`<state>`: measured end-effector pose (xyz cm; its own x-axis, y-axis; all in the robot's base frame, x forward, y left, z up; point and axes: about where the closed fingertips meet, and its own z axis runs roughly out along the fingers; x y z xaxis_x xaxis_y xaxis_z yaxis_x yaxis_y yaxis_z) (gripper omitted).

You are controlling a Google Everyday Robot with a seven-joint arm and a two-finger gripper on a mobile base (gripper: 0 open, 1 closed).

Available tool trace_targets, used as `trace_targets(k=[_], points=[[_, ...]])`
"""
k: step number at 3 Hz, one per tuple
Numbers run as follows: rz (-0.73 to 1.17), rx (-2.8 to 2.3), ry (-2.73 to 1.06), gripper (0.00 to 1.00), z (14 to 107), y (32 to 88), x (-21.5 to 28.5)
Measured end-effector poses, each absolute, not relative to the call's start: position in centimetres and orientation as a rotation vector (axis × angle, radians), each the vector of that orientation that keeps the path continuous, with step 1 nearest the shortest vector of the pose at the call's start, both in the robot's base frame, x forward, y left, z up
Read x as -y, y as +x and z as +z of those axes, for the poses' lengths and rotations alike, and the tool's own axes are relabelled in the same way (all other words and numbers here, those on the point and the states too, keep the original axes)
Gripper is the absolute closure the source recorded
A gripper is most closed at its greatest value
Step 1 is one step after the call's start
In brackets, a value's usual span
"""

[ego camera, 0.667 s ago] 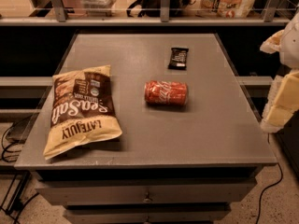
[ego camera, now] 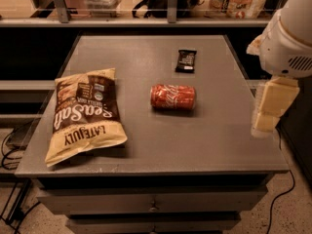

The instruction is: Place coke can upright

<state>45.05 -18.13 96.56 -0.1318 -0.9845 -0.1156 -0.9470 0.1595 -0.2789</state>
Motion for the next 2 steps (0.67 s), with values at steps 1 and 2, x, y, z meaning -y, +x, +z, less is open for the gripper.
trace_targets(k=[1, 2], points=[[-0.199, -2.168, -1.866, 0.0, 96.6, 45.0, 18.1], [-0.173, -2.138, -1.907, 0.0, 96.3, 45.6, 16.2]])
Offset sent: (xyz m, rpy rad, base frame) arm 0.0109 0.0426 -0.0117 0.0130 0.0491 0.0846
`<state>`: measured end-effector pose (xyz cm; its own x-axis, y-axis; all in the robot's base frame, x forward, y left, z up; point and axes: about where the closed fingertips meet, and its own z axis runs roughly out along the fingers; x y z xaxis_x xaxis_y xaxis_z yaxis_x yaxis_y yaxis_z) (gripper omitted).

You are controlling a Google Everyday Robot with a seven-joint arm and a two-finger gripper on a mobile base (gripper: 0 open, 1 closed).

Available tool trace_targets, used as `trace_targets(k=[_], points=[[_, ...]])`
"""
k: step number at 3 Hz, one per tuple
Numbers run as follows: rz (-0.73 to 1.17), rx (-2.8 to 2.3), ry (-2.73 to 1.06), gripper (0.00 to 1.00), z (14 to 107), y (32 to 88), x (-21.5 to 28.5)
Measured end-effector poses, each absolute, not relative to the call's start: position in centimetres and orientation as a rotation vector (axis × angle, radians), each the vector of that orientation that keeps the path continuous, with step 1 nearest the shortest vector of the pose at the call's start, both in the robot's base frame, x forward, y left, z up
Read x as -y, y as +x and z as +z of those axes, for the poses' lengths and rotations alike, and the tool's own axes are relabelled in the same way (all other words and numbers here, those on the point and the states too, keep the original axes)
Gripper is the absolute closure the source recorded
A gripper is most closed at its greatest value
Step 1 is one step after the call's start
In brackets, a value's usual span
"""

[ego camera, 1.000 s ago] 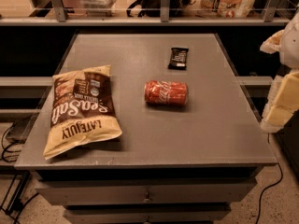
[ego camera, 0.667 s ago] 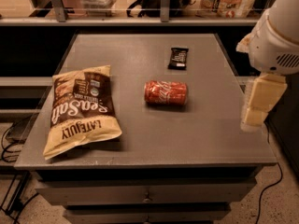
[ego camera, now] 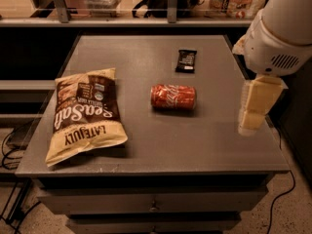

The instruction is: Place coke can upright

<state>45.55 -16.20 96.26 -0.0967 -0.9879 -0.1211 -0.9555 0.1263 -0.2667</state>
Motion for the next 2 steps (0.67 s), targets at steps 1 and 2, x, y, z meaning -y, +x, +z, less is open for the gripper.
trace_targets(k=[1, 2], points=[[-0.154, -2.073, -1.979, 0.0, 95.8, 46.7, 13.1], [-0.121, -2.013, -2.053, 0.0, 94.6, 48.4, 9.7]])
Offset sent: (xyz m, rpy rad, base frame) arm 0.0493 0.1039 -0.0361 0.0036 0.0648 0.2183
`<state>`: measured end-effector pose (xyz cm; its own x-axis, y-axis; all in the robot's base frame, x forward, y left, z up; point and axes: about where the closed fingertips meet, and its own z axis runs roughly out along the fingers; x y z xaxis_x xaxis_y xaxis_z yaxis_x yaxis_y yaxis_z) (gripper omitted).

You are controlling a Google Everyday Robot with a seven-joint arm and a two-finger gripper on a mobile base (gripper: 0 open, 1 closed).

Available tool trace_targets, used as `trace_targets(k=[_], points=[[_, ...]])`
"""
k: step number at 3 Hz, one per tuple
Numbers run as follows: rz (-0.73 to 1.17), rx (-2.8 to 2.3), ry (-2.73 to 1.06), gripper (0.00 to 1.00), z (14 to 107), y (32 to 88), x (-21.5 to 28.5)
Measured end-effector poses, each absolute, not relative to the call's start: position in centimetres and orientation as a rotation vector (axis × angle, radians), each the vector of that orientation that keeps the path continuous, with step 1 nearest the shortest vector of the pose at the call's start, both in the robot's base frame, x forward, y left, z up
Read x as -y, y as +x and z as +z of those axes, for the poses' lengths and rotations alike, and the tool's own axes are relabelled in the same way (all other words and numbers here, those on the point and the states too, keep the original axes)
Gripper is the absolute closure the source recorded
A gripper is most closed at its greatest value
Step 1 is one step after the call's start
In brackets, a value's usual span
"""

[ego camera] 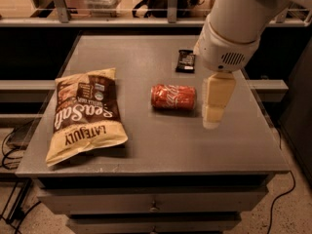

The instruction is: Place coke can upright

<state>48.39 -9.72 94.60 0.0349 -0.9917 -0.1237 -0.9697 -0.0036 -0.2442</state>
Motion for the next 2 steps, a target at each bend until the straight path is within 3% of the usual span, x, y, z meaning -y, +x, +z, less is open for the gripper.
trace_targets(k=[1, 2], points=[[-0.117, -2.009, -2.113, 0.0, 91.58, 52.98, 6.0], [-0.116, -2.007, -2.115, 0.0, 91.45, 53.1, 5.82]])
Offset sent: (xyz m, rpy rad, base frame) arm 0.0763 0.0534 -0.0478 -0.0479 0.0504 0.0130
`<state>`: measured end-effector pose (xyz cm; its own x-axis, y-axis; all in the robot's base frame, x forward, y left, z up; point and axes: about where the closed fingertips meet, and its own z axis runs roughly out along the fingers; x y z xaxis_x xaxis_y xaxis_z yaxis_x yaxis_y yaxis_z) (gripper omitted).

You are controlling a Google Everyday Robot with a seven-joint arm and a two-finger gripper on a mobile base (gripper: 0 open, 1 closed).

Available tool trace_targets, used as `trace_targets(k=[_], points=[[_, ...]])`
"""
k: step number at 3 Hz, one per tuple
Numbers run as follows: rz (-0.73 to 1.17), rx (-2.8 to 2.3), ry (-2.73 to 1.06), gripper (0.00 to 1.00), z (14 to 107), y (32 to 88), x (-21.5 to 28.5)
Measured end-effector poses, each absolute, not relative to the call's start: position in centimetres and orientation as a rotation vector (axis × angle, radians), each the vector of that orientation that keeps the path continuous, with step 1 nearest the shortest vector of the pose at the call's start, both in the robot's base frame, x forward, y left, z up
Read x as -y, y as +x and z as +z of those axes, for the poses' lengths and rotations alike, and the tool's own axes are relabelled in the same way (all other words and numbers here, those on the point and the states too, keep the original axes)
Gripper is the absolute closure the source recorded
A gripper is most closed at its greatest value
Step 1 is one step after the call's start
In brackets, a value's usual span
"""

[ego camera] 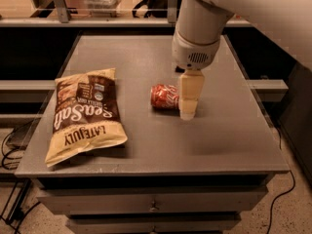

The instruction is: Place coke can upright

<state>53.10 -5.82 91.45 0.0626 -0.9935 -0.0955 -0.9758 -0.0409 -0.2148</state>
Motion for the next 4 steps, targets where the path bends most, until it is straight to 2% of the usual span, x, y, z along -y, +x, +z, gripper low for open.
trace_targets(k=[2, 4], points=[[-0.069, -1.947, -2.19, 0.0, 89.5, 54.2, 3.5], [-0.129, -2.0, -2.291, 0.0, 85.8, 55.7, 2.3]])
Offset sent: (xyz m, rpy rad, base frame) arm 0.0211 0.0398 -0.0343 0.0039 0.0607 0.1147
